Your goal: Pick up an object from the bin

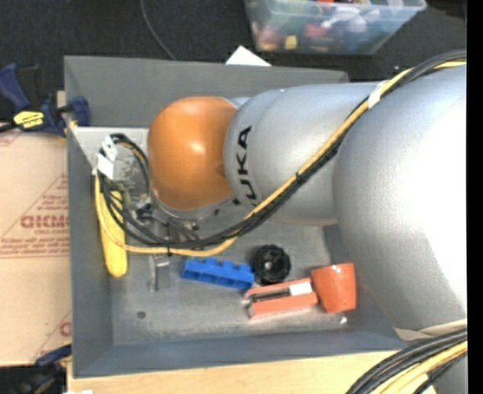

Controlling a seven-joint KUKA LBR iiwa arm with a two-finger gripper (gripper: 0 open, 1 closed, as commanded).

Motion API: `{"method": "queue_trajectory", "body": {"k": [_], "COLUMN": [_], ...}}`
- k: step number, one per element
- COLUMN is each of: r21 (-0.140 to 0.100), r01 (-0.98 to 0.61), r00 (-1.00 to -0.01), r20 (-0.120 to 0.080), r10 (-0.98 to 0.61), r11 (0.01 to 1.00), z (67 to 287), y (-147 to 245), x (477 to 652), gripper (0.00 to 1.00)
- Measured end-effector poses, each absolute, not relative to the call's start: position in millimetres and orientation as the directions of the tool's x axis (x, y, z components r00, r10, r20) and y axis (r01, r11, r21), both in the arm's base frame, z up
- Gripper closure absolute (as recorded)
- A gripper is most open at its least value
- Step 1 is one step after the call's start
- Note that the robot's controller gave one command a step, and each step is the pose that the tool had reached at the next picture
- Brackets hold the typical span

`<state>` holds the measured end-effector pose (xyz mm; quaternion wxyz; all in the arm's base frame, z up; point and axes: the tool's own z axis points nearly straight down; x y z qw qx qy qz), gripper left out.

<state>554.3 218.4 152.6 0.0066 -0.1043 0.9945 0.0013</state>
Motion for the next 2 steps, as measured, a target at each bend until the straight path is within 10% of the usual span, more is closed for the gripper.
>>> {"method": "queue_trajectory", "body": {"k": [1,2], "r21": [0.002,0.004], "r01": [-0.197,-0.113], "r00": [-0.980,-0.993], "r20": [-0.009,-0.019], "r10": [-0.197,-0.113], "r11": [0.980,0.994], "z": [147.9,203.3], "y": [217.9,231.8], "x": [525.4,519.4], "gripper": [0.00,0.00]}}
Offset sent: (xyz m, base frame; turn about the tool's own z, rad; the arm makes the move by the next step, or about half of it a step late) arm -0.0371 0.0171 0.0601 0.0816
